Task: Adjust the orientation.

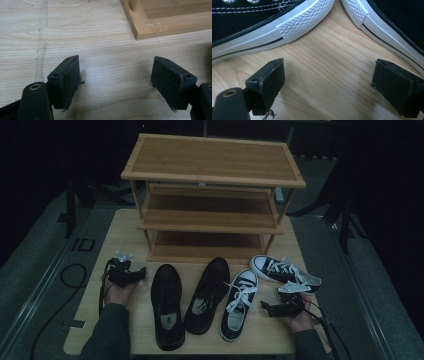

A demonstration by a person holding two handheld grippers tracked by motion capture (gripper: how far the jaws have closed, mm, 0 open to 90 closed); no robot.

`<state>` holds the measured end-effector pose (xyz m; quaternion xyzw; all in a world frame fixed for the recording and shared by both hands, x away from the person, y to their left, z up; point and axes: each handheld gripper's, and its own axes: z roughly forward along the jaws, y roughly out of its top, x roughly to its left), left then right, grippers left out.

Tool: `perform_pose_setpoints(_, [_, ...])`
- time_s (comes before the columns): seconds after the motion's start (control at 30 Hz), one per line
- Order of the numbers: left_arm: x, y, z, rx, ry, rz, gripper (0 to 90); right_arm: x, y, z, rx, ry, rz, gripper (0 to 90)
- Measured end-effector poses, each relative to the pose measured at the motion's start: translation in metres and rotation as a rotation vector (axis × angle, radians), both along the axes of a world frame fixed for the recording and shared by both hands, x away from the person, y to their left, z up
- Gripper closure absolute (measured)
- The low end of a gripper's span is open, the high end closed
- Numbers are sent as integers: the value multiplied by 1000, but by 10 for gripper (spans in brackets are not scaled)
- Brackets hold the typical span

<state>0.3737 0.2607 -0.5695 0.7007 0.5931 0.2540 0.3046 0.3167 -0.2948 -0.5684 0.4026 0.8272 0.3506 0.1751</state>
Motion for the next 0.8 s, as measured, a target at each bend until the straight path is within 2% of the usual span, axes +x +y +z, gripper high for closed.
perform_pose_setpoints(0.2, [-1,2,1,-1,-5,-1,274,0,0,0,0,0,0,107])
perform_pose_setpoints(0.23, [-1,2,1,-2,-4,2,320,0,0,0,0,0,0,108])
perform_pose_setpoints(0.27, [-1,3,1,-2,-2,2,320,0,0,0,0,0,0,108])
perform_pose_setpoints(0.33, [-2,3,3,1,5,-2,405,0,0,0,0,0,0,108])
perform_pose_setpoints(0.5, [-5,2,7,-11,34,-32,499,0,0,0,0,0,0,107])
perform_pose_setpoints(0.67, [-5,1,13,17,72,-62,557,0,0,0,0,0,0,107])
perform_pose_setpoints(0.8, [-7,-1,25,-4,70,-107,565,0,0,0,0,0,0,108])
